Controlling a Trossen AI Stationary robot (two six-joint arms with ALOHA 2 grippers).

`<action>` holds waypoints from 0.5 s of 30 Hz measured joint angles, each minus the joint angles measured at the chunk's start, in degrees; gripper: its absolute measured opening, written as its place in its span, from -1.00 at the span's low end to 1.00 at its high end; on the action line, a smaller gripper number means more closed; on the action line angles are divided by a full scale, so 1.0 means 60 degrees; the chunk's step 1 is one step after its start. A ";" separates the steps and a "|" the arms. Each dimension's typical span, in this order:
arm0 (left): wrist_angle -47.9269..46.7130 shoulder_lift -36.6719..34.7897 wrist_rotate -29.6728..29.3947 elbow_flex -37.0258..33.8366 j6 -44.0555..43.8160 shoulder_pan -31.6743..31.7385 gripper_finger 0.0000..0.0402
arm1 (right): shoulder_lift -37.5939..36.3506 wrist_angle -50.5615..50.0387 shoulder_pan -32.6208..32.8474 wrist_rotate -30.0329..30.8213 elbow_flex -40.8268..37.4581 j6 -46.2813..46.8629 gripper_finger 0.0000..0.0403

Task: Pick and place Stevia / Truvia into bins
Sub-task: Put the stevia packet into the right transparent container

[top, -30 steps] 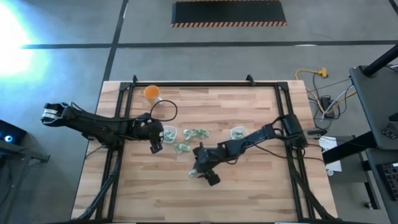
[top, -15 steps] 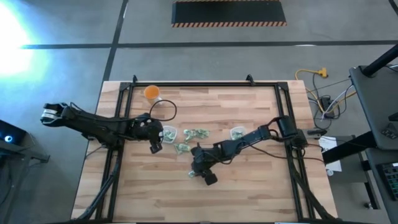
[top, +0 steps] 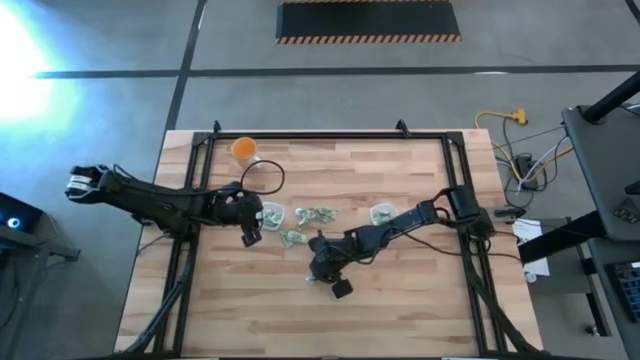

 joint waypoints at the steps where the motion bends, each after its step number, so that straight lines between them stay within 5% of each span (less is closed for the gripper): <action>1: 0.0018 0.0000 -0.0002 0.0000 0.0004 0.0002 -0.18 | -0.0071 -0.0095 0.0000 0.0059 -0.0009 -0.0061 -0.91; 15: 0.0150 0.0004 -0.0003 0.0000 -0.0001 0.0001 -0.18 | -0.2552 -0.3463 -0.0004 0.3822 -0.0515 0.0566 -0.94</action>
